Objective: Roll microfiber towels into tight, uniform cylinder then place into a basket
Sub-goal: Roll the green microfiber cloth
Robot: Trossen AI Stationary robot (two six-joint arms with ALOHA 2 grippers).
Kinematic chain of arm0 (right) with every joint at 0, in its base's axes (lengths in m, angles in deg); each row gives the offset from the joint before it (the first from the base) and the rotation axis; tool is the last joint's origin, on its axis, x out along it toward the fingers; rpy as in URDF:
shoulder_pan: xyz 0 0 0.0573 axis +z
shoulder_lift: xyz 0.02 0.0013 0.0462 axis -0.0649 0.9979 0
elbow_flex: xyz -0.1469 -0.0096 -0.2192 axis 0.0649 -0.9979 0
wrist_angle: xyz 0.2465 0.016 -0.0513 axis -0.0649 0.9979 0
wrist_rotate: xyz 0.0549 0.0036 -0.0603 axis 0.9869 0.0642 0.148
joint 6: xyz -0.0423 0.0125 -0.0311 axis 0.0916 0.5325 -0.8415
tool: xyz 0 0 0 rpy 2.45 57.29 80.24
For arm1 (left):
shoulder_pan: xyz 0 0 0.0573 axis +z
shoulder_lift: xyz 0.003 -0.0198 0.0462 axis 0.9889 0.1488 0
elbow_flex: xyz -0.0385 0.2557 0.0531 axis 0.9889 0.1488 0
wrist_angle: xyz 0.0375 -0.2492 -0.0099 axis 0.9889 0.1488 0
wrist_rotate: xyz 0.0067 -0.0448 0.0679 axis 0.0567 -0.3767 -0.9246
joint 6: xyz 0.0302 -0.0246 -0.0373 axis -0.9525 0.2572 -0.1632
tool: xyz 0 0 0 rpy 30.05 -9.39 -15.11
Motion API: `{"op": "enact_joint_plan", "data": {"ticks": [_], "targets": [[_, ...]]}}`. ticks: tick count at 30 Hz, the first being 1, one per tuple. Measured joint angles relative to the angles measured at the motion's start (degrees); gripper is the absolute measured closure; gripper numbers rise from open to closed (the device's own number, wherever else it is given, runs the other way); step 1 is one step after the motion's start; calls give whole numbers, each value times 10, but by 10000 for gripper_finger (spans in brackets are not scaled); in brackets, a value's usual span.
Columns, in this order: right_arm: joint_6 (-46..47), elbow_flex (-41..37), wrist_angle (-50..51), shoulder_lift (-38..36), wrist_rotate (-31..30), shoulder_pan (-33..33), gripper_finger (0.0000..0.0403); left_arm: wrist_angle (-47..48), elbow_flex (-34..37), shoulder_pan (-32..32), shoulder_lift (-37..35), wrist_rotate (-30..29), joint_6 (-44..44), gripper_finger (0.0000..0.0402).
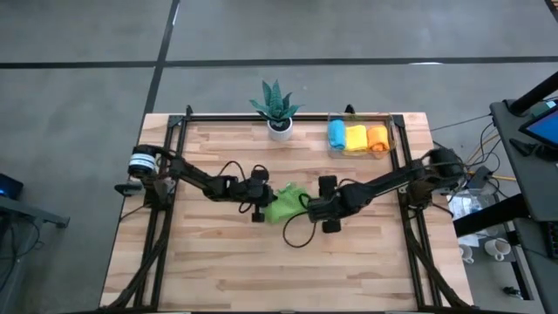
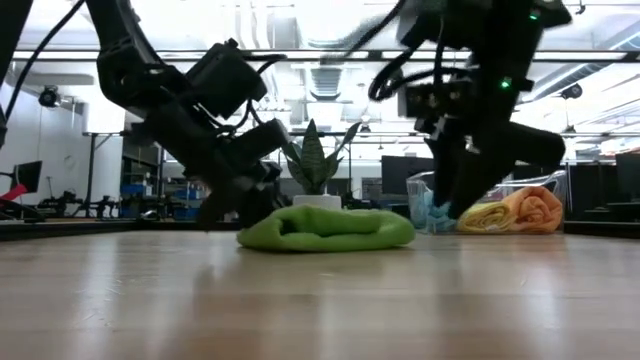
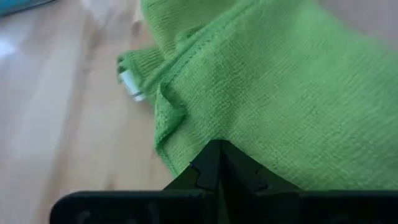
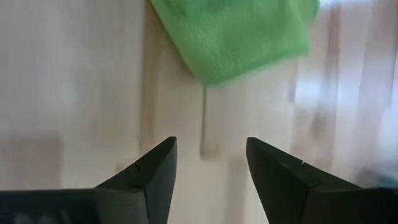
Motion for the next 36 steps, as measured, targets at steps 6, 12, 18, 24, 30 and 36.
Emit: {"op": "enact_joint_plan", "data": {"ticks": [6, 12, 18, 24, 30, 36], "targets": [[-18, -113, -261, -54, 43, -18, 216, 52, 2, 6, -3, -74, -114, 402], [-70, -146, -376, -58, 44, -29, 216, 21, -18, 10, -6, -171, -253, 401], [-85, -147, -377, -58, -11, -49, 216, 40, -41, -2, -57, -264, -313, 401], [-91, -167, -429, -58, -12, -82, 216, 39, -30, -30, -120, -139, -182, 401], [-100, -173, -465, -58, -10, -108, 217, 40, -20, -43, -96, -99, -82, 401], [-78, -174, -468, -42, -1, -132, 232, 5, -20, -43, -11, -104, -48, 401]]}}
